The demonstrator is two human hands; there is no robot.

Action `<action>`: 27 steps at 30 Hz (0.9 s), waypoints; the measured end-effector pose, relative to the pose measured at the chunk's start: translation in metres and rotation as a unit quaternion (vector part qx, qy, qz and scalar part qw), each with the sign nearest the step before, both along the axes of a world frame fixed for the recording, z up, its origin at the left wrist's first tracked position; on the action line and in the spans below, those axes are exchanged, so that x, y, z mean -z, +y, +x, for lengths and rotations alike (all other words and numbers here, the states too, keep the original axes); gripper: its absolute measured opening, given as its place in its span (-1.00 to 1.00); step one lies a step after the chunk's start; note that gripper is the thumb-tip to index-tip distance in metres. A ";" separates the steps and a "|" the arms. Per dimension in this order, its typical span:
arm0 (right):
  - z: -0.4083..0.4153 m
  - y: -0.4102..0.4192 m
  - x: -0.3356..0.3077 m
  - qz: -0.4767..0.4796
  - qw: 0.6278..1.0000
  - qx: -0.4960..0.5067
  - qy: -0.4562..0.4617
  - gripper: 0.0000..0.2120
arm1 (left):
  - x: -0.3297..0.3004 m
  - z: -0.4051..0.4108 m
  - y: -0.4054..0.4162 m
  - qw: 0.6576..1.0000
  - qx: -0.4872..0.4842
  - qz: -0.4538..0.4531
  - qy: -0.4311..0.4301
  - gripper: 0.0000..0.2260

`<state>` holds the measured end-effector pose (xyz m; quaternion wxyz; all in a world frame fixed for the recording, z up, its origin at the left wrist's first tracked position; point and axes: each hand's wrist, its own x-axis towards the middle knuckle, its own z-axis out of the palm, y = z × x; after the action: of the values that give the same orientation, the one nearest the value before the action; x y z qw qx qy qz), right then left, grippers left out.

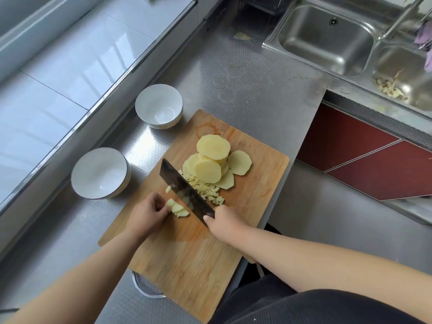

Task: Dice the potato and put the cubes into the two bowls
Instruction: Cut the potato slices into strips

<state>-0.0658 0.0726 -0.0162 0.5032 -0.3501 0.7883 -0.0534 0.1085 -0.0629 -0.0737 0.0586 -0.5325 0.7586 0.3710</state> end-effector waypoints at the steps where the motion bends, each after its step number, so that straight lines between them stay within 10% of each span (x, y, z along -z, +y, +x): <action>1: 0.002 0.000 -0.003 -0.009 1.000 -0.016 0.008 -0.68 | -0.001 -0.001 -0.002 1.000 -0.002 0.011 0.001 -0.86; 27: 0.029 -0.005 -0.002 0.030 0.985 -0.133 0.108 -0.81 | -0.008 -0.006 -0.024 0.993 0.065 0.084 -0.052 -0.94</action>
<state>-0.0368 0.0675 -0.0146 0.4278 -0.4402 0.7859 0.0752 0.1028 -0.0872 -0.0657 0.1670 -0.4941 0.7533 0.4007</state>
